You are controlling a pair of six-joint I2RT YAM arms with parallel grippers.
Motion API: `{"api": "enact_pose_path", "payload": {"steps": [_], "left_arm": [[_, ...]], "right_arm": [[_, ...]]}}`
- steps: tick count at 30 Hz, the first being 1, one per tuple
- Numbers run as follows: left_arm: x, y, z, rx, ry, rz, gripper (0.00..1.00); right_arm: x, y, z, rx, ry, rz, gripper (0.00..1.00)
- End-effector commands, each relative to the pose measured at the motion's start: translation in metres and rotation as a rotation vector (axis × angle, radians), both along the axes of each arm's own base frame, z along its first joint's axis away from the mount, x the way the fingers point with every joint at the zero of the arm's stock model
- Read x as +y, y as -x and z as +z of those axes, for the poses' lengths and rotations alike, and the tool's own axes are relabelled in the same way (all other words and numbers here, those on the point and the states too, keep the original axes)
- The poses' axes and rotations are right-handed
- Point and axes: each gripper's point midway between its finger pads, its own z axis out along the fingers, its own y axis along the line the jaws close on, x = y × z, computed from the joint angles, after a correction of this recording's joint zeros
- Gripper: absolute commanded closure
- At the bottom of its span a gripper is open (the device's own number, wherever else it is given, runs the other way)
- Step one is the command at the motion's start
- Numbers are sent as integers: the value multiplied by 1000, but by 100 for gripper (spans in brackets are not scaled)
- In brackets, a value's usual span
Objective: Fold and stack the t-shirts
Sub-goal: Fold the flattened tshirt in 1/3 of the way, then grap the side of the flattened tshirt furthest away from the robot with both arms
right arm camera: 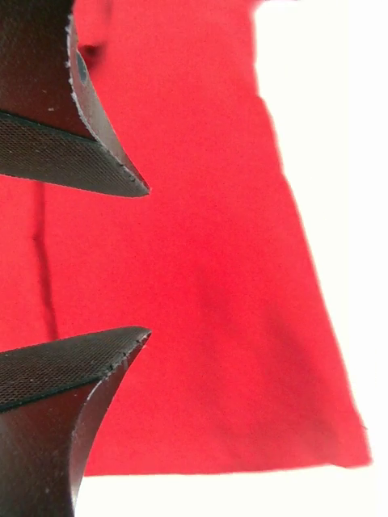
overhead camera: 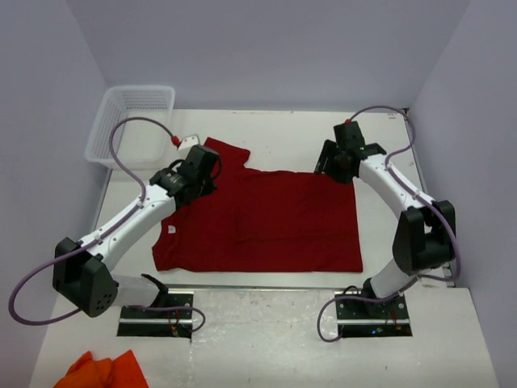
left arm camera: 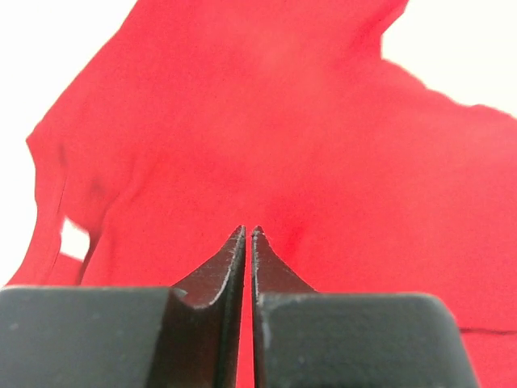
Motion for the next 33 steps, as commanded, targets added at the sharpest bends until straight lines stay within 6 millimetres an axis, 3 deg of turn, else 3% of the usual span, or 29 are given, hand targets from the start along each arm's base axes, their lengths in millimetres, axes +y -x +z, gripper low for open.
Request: {"api": "enact_pose_path", "payload": {"steps": [1,2,3,4,5,7,8,9,10,11,16,24,28,30,33], "left_arm": [[-24,-54,51,-157,-29,-90,93],[-29,-64,59,-174,-30,-98,93],[-38,-80,82,-225,-8,-105,93],[-44,-93,74,-205,-26,-115,93],[-52,-106,92,-245,-8,-120,93],[-61,-125,80,-217,-13,-135,93],[-65,-131,83,-224,-6,-143,93],[-73,-140,92,-250,22,-156,93],[-77,-145,86,-240,18,-169,93],[-82,-149,92,-252,34,-183,93],[-83,-158,94,-282,16,-206,92],[-77,-164,79,-255,28,-209,92],[-75,-165,83,-265,37,-206,91],[-75,-165,86,-270,41,-209,91],[-74,-165,91,-278,49,-212,90]], "right_arm": [[-24,-35,-14,70,50,29,34],[-31,-35,-24,125,62,30,35],[-41,-42,-31,150,72,27,37],[-47,-54,-32,151,78,19,39],[-54,-53,-53,216,92,10,39],[-69,-65,-58,226,86,-12,41],[-73,-64,-70,267,85,-14,41],[-82,-67,-70,269,91,-20,41],[-85,-72,-69,261,95,-18,41],[-93,-70,-73,284,105,-26,41],[-114,-78,-68,265,143,-51,39],[-107,-92,-78,295,107,-9,38],[-109,-95,-79,298,118,-7,38],[-124,-95,-83,309,125,-37,38],[-126,-96,-90,319,119,-37,39]]}}
